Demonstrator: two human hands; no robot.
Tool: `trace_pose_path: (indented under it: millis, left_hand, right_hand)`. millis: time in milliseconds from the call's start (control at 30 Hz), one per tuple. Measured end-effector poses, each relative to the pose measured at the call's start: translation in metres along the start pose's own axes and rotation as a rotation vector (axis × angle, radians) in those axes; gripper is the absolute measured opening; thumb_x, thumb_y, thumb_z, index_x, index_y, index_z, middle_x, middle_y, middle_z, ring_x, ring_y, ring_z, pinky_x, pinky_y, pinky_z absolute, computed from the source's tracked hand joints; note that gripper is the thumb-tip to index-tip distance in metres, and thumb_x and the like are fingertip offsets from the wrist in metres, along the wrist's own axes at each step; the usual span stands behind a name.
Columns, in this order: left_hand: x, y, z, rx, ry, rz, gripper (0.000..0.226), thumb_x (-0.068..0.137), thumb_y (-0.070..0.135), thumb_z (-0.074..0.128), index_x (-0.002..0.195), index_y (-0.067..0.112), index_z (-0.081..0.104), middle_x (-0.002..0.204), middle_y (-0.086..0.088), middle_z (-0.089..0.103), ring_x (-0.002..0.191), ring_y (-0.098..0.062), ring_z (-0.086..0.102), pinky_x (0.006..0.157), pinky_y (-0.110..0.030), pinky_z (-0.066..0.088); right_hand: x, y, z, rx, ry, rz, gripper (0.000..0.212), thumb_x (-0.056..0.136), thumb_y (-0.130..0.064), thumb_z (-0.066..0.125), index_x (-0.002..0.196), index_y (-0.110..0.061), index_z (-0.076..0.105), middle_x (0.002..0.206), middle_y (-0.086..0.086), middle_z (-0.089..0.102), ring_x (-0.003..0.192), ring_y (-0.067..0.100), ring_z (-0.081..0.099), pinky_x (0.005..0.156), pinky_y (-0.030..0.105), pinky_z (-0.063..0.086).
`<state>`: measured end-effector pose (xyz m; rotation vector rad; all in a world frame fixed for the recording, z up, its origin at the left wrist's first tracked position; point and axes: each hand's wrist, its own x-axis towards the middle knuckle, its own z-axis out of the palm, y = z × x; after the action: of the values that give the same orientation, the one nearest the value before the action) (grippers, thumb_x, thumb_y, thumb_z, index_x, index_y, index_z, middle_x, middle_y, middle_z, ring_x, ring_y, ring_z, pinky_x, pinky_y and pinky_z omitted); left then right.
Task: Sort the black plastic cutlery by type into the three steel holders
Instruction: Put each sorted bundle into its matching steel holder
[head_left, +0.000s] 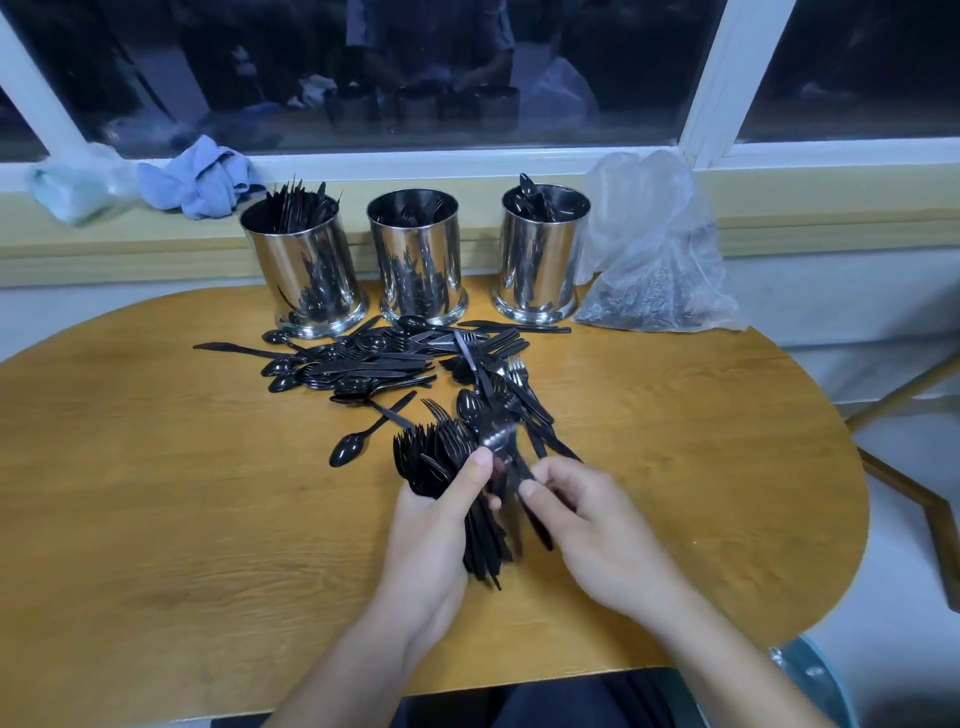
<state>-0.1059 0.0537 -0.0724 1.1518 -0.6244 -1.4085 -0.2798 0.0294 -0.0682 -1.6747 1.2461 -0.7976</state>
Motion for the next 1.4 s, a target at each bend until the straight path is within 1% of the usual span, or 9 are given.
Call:
trace_pose_path:
  millis: [233,400,533,767,867,967,1133,1233,1400]
  left_hand:
    - [0.005,-0.002,-0.007,-0.081,0.153,0.067,0.036,0.093,0.025,0.089,0.111,-0.002,0.076,0.106,-0.015,0.081,0.102,-0.033,0.078,0.098,-0.053,0.062]
    - [0.006,0.009,-0.016,-0.083,0.164,0.11,0.027,0.096,0.033,0.082,0.106,0.009,0.075,0.094,-0.009,0.073,0.089,-0.026,0.07,0.094,-0.049,0.059]
    - [0.003,0.011,-0.022,0.056,0.105,0.127,0.021,0.1,0.032,0.082,0.081,0.028,0.072,0.081,-0.006,0.064,0.082,-0.025,0.063,0.091,-0.051,0.054]
    - [0.009,0.006,-0.03,0.115,0.042,0.041,0.03,0.097,0.024,0.084,0.071,0.034,0.073,0.081,-0.012,0.061,0.082,-0.023,0.061,0.106,-0.048,0.05]
    - [0.01,0.009,-0.03,0.04,0.061,0.0,0.007,0.097,0.024,0.085,0.096,0.019,0.08,0.091,-0.01,0.073,0.089,-0.02,0.068,0.108,-0.048,0.055]
    - [0.011,0.014,-0.028,0.0,0.095,-0.006,0.007,0.097,0.022,0.084,0.103,0.018,0.085,0.107,-0.008,0.082,0.093,-0.02,0.07,0.101,-0.045,0.056]
    - [0.011,0.023,-0.02,-0.071,0.015,0.06,0.03,0.105,0.009,0.073,0.135,0.006,0.076,0.132,-0.01,0.08,0.121,-0.018,0.076,0.107,-0.046,0.058]
    - [0.011,0.023,-0.024,-0.02,-0.01,0.094,0.026,0.105,0.009,0.073,0.129,0.004,0.078,0.129,-0.01,0.081,0.127,-0.023,0.076,0.11,-0.048,0.056]
    - [0.013,0.017,-0.031,0.024,0.082,0.127,0.016,0.1,0.017,0.08,0.103,0.001,0.079,0.102,-0.016,0.081,0.099,-0.03,0.079,0.089,-0.044,0.063]
  right_hand:
    - [-0.001,-0.009,0.031,-0.63,0.026,-0.319,0.02,0.115,-0.04,0.046,0.102,-0.029,0.055,0.097,-0.015,0.053,0.09,0.01,0.051,0.085,0.033,0.048]
    - [0.023,0.009,0.005,-0.371,0.254,-0.19,0.017,0.107,-0.041,0.067,0.097,-0.029,0.071,0.091,-0.017,0.062,0.084,0.006,0.059,0.074,0.026,0.046]
    - [0.046,0.036,-0.014,-0.638,0.377,-0.024,0.025,0.099,-0.031,0.079,0.121,-0.022,0.075,0.105,-0.007,0.063,0.085,0.019,0.063,0.074,0.036,0.054]
    - [0.05,0.049,-0.011,-0.798,0.35,-0.023,0.007,0.103,-0.021,0.068,0.096,-0.022,0.066,0.092,-0.005,0.056,0.073,0.028,0.061,0.06,0.039,0.05]
    - [0.045,0.044,-0.013,-0.691,0.371,-0.043,0.014,0.105,-0.015,0.065,0.093,-0.022,0.067,0.087,-0.008,0.056,0.071,0.021,0.059,0.061,0.039,0.05]
    - [0.032,0.021,-0.007,-0.377,0.318,-0.097,0.019,0.106,-0.021,0.066,0.089,-0.028,0.067,0.08,-0.015,0.06,0.071,0.007,0.056,0.065,0.022,0.042]
    - [0.008,-0.01,0.025,-0.033,0.051,-0.099,0.023,0.11,-0.023,0.065,0.087,-0.021,0.066,0.068,-0.014,0.054,0.064,0.005,0.047,0.062,0.021,0.038]
    - [0.009,-0.007,0.035,-0.085,0.042,-0.126,0.022,0.108,-0.022,0.066,0.086,-0.024,0.066,0.072,-0.015,0.056,0.066,0.008,0.051,0.064,0.022,0.038]
    - [0.01,-0.006,0.046,-0.373,0.087,-0.312,0.005,0.101,-0.022,0.076,0.102,-0.027,0.078,0.091,-0.021,0.058,0.08,0.006,0.061,0.068,0.017,0.045]
